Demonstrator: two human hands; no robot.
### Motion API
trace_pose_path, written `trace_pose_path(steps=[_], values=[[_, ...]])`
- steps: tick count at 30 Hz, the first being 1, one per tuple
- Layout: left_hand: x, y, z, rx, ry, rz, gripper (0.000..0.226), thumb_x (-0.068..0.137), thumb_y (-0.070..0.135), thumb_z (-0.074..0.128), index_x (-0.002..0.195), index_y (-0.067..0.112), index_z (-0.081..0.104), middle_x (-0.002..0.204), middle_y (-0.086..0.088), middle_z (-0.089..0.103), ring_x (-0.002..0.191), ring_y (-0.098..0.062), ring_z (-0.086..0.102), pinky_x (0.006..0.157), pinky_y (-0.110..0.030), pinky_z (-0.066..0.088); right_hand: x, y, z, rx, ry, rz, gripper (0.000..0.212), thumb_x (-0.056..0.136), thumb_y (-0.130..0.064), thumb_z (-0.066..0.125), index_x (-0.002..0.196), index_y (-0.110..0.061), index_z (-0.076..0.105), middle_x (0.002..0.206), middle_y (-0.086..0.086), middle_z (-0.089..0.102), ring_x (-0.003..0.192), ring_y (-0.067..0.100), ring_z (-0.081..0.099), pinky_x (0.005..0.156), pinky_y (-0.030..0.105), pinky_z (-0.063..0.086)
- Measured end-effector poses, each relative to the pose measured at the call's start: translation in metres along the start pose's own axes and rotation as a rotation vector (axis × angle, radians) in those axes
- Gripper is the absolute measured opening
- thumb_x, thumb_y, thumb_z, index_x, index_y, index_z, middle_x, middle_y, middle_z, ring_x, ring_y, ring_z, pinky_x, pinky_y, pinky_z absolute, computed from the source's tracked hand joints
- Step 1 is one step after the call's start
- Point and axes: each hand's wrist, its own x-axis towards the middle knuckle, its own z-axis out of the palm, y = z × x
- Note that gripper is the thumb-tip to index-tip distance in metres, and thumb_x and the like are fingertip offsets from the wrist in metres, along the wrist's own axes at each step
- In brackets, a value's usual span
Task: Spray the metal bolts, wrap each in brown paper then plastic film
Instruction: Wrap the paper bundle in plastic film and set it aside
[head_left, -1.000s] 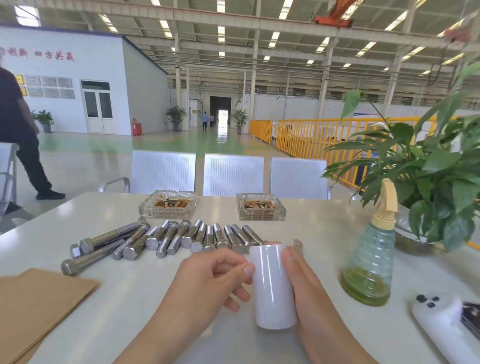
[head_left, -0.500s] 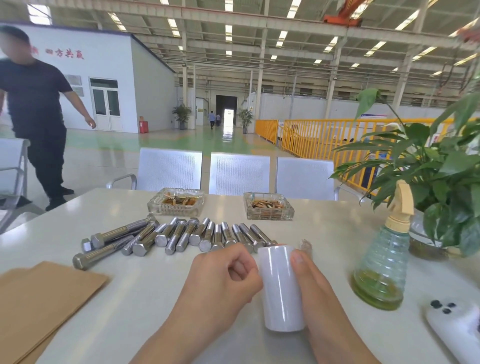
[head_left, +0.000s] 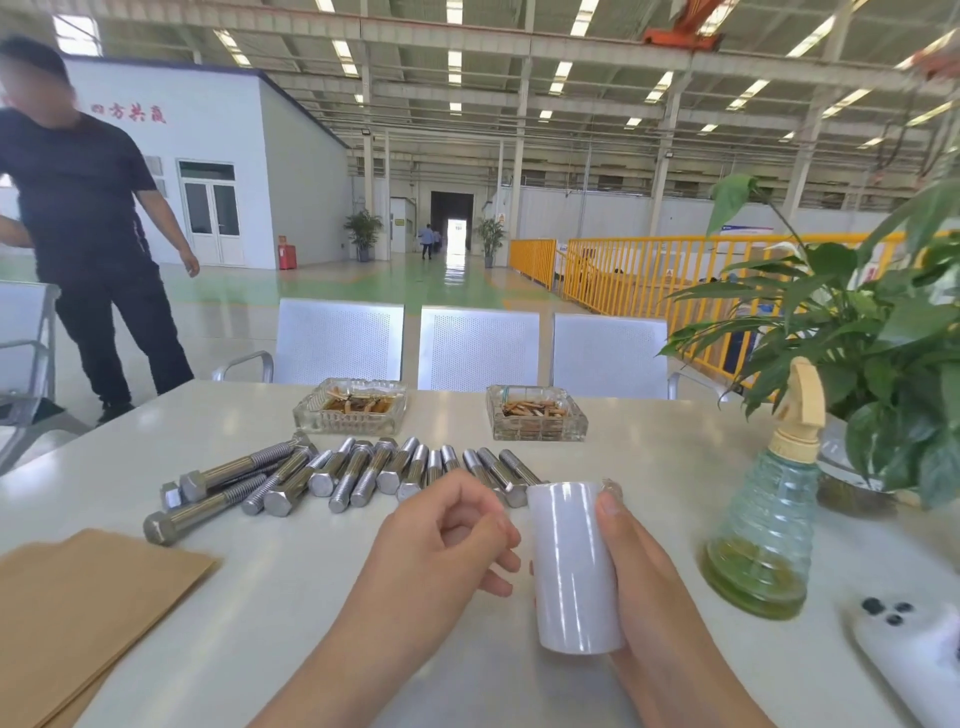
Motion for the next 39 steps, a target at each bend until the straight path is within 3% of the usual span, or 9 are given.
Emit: trace_pose_path(steps=[4,10,16,22,28,31,34,37,39], values=[[0.0,0.001,0.0,0.003,-0.134,-0.122,0.041,0.064,0.046,0.088,0.085,0.017,0.069,0.081,-0.005,0.07,0.072,-0.025,0.073,0.061,-0.038,0.06,0.0,-0.001,0.0,-0.022,-0.043,-0.037,0.057,0.074,-0.074,0.058,0.109,-0.033,0.075,0.11,0.009,0.076,0.104,0.032,0.072,0.102,0.058,0.051],[0.001,0.009,-0.013,-0.045,-0.281,-0.17,0.006,0.086,0.017,0.08,0.081,0.014,0.077,0.082,-0.015,0.074,0.072,-0.023,0.072,0.067,-0.033,0.06,-0.001,-0.003,-0.003,-0.039,-0.109,-0.087,0.065,0.065,-0.079,0.052,0.106,-0.036,0.076,0.102,0.012,0.077,0.101,0.037,0.071,0.094,0.054,0.054],[-0.005,0.013,-0.01,0.064,-0.309,-0.082,0.016,0.096,0.007,0.066,0.082,0.012,0.07,0.082,-0.013,0.071,0.073,-0.023,0.069,0.068,-0.034,0.059,-0.002,-0.002,-0.005,-0.123,-0.119,-0.151,0.057,0.071,-0.079,0.047,0.107,-0.043,0.072,0.09,-0.002,0.076,0.08,0.008,0.07,0.074,0.031,0.048],[-0.01,0.01,0.003,0.383,-0.058,0.125,0.01,0.081,0.023,0.062,0.074,0.016,0.058,0.075,-0.008,0.066,0.072,-0.031,0.066,0.072,-0.05,0.059,-0.004,0.003,-0.002,-0.175,-0.09,-0.12,0.064,0.069,-0.083,0.039,0.116,-0.05,0.067,0.102,-0.013,0.074,0.092,0.002,0.071,0.075,0.022,0.05],[-0.01,0.012,0.014,0.315,0.111,0.121,0.01,0.076,0.014,0.061,0.077,0.022,0.054,0.068,-0.002,0.062,0.064,-0.029,0.064,0.068,-0.052,0.056,0.0,0.003,0.001,-0.089,-0.054,-0.047,0.052,0.081,-0.073,0.039,0.121,-0.053,0.065,0.119,0.002,0.072,0.11,0.021,0.069,0.103,0.054,0.052],[-0.011,0.014,0.013,0.305,0.104,0.168,0.033,0.081,-0.007,0.06,0.08,0.024,0.069,0.067,0.003,0.06,0.061,-0.023,0.063,0.068,-0.05,0.059,0.002,-0.003,0.001,0.028,-0.065,0.024,0.056,0.085,-0.078,0.055,0.12,-0.037,0.071,0.107,0.018,0.074,0.093,0.035,0.072,0.086,0.058,0.059],[-0.009,0.011,0.01,0.367,0.137,0.18,0.044,0.081,-0.009,0.062,0.075,0.032,0.077,0.072,0.003,0.066,0.065,-0.024,0.065,0.068,-0.043,0.058,0.001,-0.009,-0.001,0.109,-0.094,0.089,0.069,0.077,-0.071,0.054,0.119,-0.019,0.071,0.092,0.031,0.072,0.071,0.039,0.071,0.06,0.045,0.059],[-0.006,0.008,0.012,0.37,0.134,0.09,0.037,0.081,0.003,0.066,0.074,0.037,0.078,0.073,0.006,0.07,0.067,-0.016,0.071,0.072,-0.033,0.058,-0.001,-0.009,-0.002,0.079,-0.07,0.043,0.05,0.094,-0.066,0.049,0.117,-0.028,0.071,0.095,0.024,0.074,0.077,0.037,0.073,0.065,0.047,0.06],[-0.003,0.008,0.012,0.261,0.096,-0.027,0.019,0.074,0.021,0.067,0.078,0.033,0.081,0.069,0.002,0.072,0.066,-0.014,0.073,0.075,-0.032,0.06,-0.001,-0.007,-0.001,-0.022,-0.039,-0.057,0.043,0.088,-0.074,0.051,0.113,-0.045,0.069,0.104,0.009,0.075,0.09,0.029,0.074,0.079,0.046,0.06]])
